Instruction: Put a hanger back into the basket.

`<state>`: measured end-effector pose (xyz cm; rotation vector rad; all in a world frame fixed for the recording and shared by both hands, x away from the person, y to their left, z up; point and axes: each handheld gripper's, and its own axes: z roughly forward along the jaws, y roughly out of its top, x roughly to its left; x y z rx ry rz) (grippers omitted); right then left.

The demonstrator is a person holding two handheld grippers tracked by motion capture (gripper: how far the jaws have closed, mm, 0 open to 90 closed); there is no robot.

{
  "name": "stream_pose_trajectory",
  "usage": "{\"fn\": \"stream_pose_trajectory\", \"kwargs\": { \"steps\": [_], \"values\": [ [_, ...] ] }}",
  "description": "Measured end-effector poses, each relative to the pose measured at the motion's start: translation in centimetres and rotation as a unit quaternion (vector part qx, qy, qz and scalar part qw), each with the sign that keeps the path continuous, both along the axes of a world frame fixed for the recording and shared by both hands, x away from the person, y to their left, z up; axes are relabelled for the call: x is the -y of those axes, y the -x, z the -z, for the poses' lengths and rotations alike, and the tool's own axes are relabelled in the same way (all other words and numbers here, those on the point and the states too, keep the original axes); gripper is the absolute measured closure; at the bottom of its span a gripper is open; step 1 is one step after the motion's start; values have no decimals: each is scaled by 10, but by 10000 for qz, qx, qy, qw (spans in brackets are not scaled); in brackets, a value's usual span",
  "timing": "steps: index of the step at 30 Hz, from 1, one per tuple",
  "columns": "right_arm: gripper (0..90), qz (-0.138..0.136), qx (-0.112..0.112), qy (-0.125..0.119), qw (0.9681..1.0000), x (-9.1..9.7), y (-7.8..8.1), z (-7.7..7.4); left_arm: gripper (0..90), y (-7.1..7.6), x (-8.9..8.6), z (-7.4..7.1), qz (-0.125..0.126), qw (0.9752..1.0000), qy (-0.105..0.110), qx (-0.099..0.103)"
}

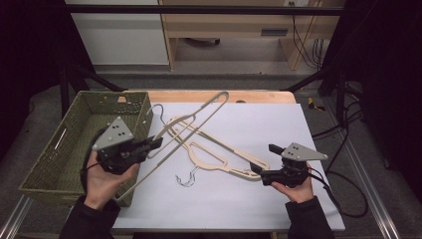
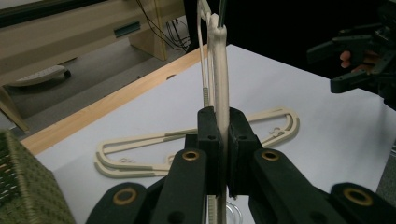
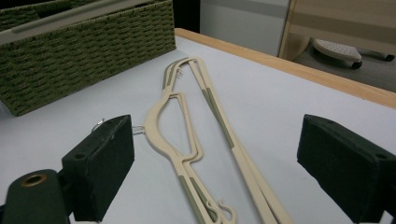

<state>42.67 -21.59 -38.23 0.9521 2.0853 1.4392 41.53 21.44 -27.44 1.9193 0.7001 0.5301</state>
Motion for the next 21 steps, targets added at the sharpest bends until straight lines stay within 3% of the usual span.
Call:
{"fn": "stream_pose_trajectory", "kwargs": {
  "steps": [11, 19, 21],
  "values": [
    [99, 108, -17, -39, 9999, 8, 0, 2, 861, -30, -55, -19, -464, 9988, 50, -141],
    [97, 133, -8, -62, 9999, 9, 0, 2, 861, -50, -87, -14, -803, 9963, -143, -256],
    [96, 116, -19, -43, 9999, 9, 0, 2, 861, -59, -101, -10, -926, 9950, -224, -300]
  ]
}}
